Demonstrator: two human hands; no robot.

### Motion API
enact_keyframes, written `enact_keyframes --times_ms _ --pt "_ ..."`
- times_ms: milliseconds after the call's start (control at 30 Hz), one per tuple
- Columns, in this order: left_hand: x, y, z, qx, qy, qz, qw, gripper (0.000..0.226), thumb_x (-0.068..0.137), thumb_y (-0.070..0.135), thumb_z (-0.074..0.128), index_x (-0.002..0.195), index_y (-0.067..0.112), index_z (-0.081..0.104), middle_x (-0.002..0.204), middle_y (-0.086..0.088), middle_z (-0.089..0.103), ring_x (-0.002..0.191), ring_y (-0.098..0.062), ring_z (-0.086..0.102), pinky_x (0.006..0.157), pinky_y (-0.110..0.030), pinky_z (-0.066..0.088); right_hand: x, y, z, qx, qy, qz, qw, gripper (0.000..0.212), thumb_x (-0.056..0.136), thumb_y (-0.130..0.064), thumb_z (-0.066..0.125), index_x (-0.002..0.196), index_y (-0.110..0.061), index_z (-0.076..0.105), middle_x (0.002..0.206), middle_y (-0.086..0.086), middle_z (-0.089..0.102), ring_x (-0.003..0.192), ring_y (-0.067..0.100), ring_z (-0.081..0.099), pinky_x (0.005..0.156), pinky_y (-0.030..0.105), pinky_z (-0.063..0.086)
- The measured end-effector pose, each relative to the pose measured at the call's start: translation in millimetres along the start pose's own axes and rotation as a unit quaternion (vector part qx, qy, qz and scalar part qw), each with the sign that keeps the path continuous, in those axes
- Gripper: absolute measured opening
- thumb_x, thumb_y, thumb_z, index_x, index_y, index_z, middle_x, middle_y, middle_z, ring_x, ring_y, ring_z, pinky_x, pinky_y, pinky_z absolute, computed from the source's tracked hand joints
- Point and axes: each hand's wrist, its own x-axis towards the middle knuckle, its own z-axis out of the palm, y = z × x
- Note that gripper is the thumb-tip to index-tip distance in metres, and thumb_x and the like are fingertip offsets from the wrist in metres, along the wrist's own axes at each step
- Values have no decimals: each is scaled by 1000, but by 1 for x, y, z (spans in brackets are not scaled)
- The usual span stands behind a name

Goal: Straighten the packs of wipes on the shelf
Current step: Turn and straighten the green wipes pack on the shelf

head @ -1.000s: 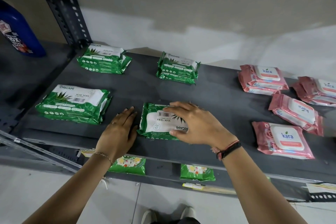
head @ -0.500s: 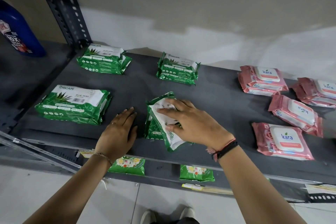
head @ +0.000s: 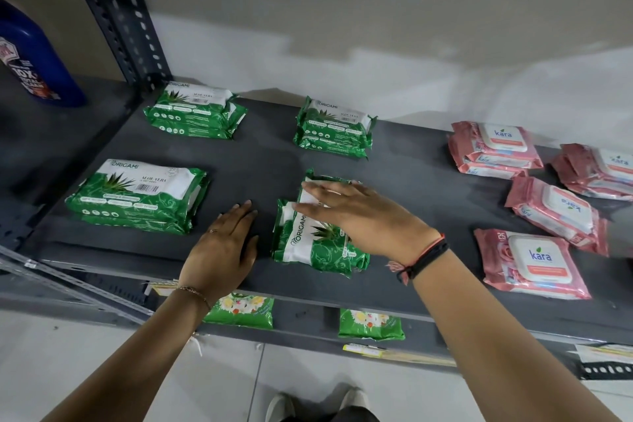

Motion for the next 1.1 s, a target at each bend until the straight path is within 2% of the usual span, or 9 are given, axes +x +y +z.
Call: enact_keyframes --times_ms 67,133,200,300,433,500,633,800,1100 --pt "0 0 0 -1 -4 1 1000 54 83 31 28 116 -5 52 128 -23 51 116 -40 49 96 -53 37 2 3 3 5 11 11 1000 79 79 8 51 139 -33 18 155 -2 11 140 21 11 110 47 27" --pt "0 0 0 -2 -3 1 1000 55 83 32 28 116 -5 51 129 -24 51 116 -40 49 96 -53 38 4 6 5 5 19 47 999 82 72 -21 71 137 -32 22 149 3 24 133 25 22 103 45 32" --pt "0 0 -1 -2 -3 1 1000 55 83 32 28 117 -5 51 129 -23 50 117 -39 48 97 -52 37 6 3 7 5 39 85 996 88 62 -47 74 134 -26 27 133 7 34 123 27 29 99 44 32" --pt "0 0 -1 0 -5 0 1000 56 82 33 27 117 -4 51 130 -22 50 117 -39 47 98 -51 35 6 0 12 2 69 103 992 91 58 -61 68 130 -19 31 123 8 33 118 27 28 103 44 25" --pt "0 0 -1 1 -11 0 1000 57 82 33 27 117 -4 51 130 -23 50 117 -39 48 98 -51 35 2 6 14 40 23 64 997 95 67 -49 68 140 -23 13 147 6 21 136 24 18 113 54 3" --pt "1 0 -1 -1 -15 -2 1000 57 82 34 26 118 -4 50 130 -23 50 118 -39 47 98 -51 35 1 7 14 56 34 62 996 88 71 -42 66 140 -24 14 143 3 32 132 23 27 113 52 10" --pt "1 -1 -1 -4 -16 -1 1000 59 82 35 25 119 -4 49 132 -22 48 120 -37 45 100 -49 32 4 1 17 35 67 99 992 88 69 -58 61 137 -19 22 131 6 45 122 26 39 103 44 30" --pt "1 0 -2 -7 -8 0 1000 59 81 34 26 118 -5 51 130 -23 49 119 -38 46 99 -49 31 1 1 21 59 69 74 993 90 71 -52 63 140 -26 12 137 2 38 125 24 35 105 45 27" --pt "1 0 -1 -8 -11 4 1000 59 82 35 25 118 -5 50 131 -22 49 119 -38 45 99 -50 33 1 1 21 74 76 64 992 87 73 -46 64 140 -28 11 144 1 35 128 24 35 107 42 28"
